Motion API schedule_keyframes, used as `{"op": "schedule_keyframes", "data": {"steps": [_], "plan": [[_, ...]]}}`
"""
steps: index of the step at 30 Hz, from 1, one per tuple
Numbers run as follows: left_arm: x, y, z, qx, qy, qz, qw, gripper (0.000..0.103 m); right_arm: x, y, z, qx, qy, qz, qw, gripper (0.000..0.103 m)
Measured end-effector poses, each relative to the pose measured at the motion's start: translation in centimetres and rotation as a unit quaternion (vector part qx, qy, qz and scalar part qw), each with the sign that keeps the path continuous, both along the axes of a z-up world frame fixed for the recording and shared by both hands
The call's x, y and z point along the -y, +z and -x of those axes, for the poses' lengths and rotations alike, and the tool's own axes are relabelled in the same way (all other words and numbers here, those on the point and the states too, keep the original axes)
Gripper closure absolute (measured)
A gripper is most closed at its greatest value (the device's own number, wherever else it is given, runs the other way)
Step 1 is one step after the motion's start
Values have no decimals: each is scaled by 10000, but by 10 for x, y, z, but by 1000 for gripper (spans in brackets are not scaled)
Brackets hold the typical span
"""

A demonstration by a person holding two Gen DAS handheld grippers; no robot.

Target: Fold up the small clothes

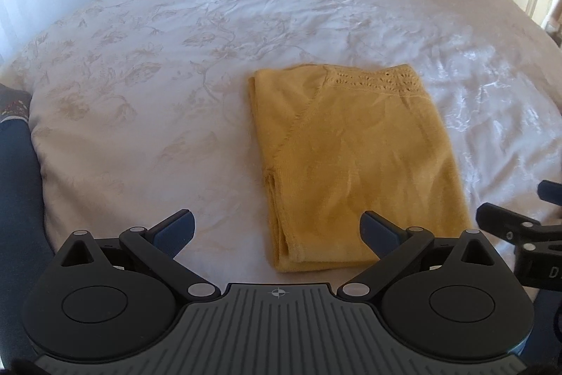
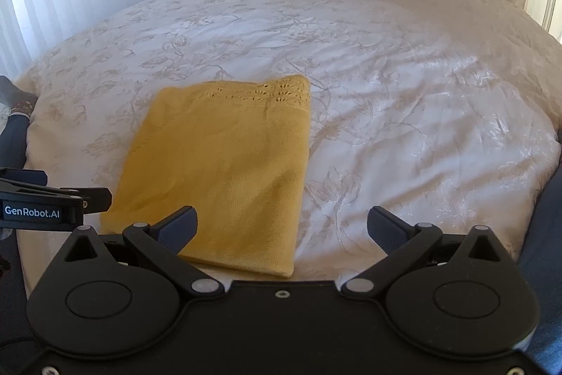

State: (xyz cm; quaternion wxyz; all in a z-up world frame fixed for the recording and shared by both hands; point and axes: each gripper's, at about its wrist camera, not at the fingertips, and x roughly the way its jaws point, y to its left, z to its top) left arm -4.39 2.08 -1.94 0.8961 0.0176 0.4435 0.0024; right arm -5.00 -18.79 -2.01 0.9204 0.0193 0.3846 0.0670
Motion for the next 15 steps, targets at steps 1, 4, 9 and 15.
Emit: {"op": "schedule_keyframes", "data": {"steps": [1, 4, 9, 15], "plan": [[0, 0, 0, -6, 18, 5, 10000, 1, 0, 0, 0, -3, 19, -4, 10000, 1], [1, 1, 1, -23, 59, -47, 10000, 1, -3, 3, 0, 27, 36, 44, 10000, 1], [4, 3, 3, 1, 147, -272, 9995, 1, -10, 7, 2, 98, -61, 329, 9994, 1], [4, 1, 2, -114, 127, -302, 9994, 1, -10, 10, 2, 93, -343, 434, 9984, 1]]}}
